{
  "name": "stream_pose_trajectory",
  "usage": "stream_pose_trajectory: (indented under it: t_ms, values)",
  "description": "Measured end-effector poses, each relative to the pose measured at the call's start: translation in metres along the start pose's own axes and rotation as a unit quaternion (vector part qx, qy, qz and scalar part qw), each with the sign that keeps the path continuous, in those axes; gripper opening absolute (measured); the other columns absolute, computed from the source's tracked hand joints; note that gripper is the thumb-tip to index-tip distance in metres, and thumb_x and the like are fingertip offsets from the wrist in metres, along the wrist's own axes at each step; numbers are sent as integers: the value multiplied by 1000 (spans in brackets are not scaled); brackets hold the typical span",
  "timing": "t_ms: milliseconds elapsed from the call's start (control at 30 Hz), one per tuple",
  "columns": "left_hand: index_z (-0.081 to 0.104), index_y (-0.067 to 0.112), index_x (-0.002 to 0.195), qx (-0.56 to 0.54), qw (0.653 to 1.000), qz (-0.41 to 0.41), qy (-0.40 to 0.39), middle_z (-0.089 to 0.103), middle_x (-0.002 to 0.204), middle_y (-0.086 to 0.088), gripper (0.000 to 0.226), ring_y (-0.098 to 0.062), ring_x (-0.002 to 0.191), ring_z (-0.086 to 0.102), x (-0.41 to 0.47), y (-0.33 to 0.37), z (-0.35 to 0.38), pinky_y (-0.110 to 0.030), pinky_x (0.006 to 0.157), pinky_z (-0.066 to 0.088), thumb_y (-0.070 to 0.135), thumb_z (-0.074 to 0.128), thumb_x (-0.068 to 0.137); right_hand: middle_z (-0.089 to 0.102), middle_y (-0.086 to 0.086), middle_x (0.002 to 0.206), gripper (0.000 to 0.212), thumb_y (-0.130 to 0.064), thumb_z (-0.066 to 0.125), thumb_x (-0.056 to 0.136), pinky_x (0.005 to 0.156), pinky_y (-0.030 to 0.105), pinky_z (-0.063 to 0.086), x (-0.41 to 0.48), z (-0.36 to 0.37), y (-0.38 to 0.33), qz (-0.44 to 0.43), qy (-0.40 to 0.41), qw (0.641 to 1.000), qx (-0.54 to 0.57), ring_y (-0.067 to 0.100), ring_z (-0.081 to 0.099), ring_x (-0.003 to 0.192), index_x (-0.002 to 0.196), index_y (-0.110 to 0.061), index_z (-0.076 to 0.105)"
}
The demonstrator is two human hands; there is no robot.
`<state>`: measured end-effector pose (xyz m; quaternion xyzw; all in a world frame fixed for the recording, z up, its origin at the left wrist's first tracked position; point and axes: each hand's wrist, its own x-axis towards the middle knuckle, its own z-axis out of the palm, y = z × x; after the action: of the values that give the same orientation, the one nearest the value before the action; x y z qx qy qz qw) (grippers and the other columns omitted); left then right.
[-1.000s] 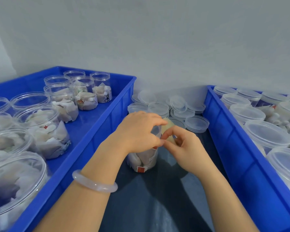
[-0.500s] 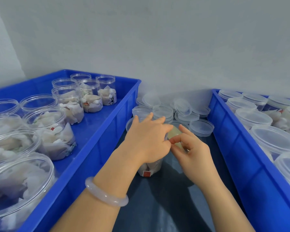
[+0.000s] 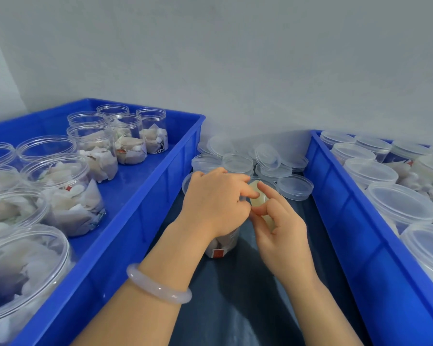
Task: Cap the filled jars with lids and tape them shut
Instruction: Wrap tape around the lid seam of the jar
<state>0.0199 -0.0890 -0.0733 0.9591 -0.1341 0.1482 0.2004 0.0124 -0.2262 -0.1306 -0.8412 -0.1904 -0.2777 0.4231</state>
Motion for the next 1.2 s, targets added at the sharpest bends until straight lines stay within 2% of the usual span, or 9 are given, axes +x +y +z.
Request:
stream_pose_trajectory:
  t_ms: [167,333,500,667,767,867,1033,1100,1200]
  values:
    - [74,37,97,-34,999,-17,38,67,115,15,30,-13,112,53,1,2,3,-43,91,39,17,59,79,60,0,127,9,5,66,83,92,25,46,-2,-3,-3,-32,0,999,-12,14,58,117,84,-3,70]
    - [74,34,94,-43,996,-24,71,70,107,14,29,-12,107,56,2,3,7,-37,84,38,17,60,75,59,-4,128,10,7,66,82,86,29,50,-3,-2,-3,-42,7,999,-18,15,59,113,81,-3,67]
    - [73,32,86,-49,994,-35,90,72,98,12,24,-12,100,57,4,4,9,-33,73,27,17,60,72,56,-11,125,11,6,68,81,77,34,52,-4,-3,-4,-51,16,998,-26,9,59,106,79,-4,66]
    - [72,31,87,-45,995,-43,83,71,98,12,22,-14,96,57,6,6,9,-33,73,24,18,59,74,58,-8,124,10,5,69,80,79,32,52,-5,-5,-7,-53,23,998,-34,14,62,108,79,-4,67]
    - [60,32,114,-33,999,-34,24,63,113,12,37,-15,108,53,8,0,4,-37,83,34,24,61,77,61,-8,118,7,-1,69,82,77,32,48,-5,-3,-7,14,26,999,-43,19,63,107,79,-6,66]
    - [51,31,127,20,996,-37,-77,47,130,4,50,-18,122,41,14,-1,-6,-42,92,33,30,61,78,58,-4,124,2,-6,65,86,72,22,34,-2,-1,-5,50,3,997,-61,9,56,105,84,-7,64]
    - [46,31,93,24,975,-107,-192,50,106,3,41,-23,105,43,34,12,-15,-42,87,36,27,77,65,52,-4,137,4,-14,62,88,75,23,37,1,-5,-1,59,-20,995,-76,3,47,107,89,-14,65]
    - [44,29,81,24,971,-120,-207,55,101,3,39,-25,102,47,39,14,-14,-45,89,38,20,76,61,50,-5,140,9,-16,60,89,78,20,37,0,-6,-1,55,-36,995,-80,2,46,112,95,-15,67]
    - [47,26,73,-1,974,-123,-190,58,96,6,33,-24,98,46,43,14,-10,-41,81,33,14,71,54,51,-6,137,16,-12,60,89,82,7,32,3,-8,-2,50,-36,996,-67,0,45,119,102,-16,69]
